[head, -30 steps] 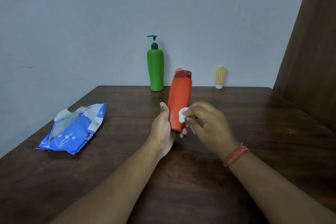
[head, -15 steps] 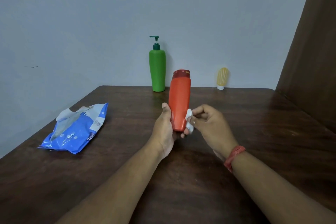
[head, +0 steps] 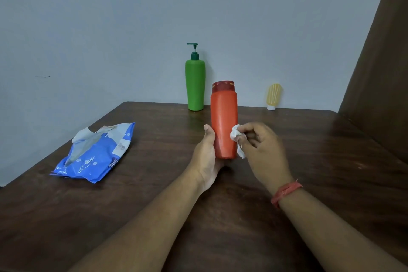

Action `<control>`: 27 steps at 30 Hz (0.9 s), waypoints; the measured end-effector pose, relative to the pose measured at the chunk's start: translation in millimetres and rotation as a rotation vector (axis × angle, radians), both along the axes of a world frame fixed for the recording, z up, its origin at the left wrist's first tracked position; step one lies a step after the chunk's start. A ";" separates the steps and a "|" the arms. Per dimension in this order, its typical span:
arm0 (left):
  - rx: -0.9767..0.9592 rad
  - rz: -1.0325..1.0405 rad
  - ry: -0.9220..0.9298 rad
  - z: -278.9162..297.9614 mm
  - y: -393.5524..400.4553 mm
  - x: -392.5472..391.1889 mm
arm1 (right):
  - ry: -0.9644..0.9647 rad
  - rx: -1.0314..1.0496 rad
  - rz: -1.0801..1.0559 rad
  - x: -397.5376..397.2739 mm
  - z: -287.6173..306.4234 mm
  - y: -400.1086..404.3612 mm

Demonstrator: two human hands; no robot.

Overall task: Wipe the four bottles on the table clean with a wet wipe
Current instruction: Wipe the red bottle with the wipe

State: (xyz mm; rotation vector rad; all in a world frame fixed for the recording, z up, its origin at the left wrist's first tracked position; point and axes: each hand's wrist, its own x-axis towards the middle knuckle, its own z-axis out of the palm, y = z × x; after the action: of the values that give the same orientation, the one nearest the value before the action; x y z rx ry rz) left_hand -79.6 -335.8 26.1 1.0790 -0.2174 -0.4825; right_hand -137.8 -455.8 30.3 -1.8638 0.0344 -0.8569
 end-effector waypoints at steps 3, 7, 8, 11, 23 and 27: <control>-0.109 0.013 0.111 3.0 2.1 1.2 | -0.092 -0.301 -0.031 -2.1 -4.3 0.8; -0.228 0.032 0.199 1.8 7.2 8.8 | -0.042 -0.480 0.069 -0.4 -9.1 0.5; -0.244 0.033 0.203 1.1 9.0 10.6 | -0.025 -0.498 0.084 -0.2 -8.8 0.6; -0.234 0.001 0.168 1.0 8.5 7.7 | -0.051 -0.417 0.006 0.2 -5.9 -0.3; -0.169 -0.030 0.079 -6.3 2.8 7.0 | -0.141 -0.411 -0.043 1.0 -1.6 3.3; -0.175 -0.060 0.079 -7.0 2.6 9.0 | -0.154 -0.584 0.034 -4.5 -3.6 2.9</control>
State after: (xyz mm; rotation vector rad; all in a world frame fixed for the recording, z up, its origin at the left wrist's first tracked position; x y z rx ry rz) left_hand -70.5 -333.2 19.2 0.8831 -0.2187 -0.5482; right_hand -142.3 -452.9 26.7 -2.3180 -0.3794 -1.0599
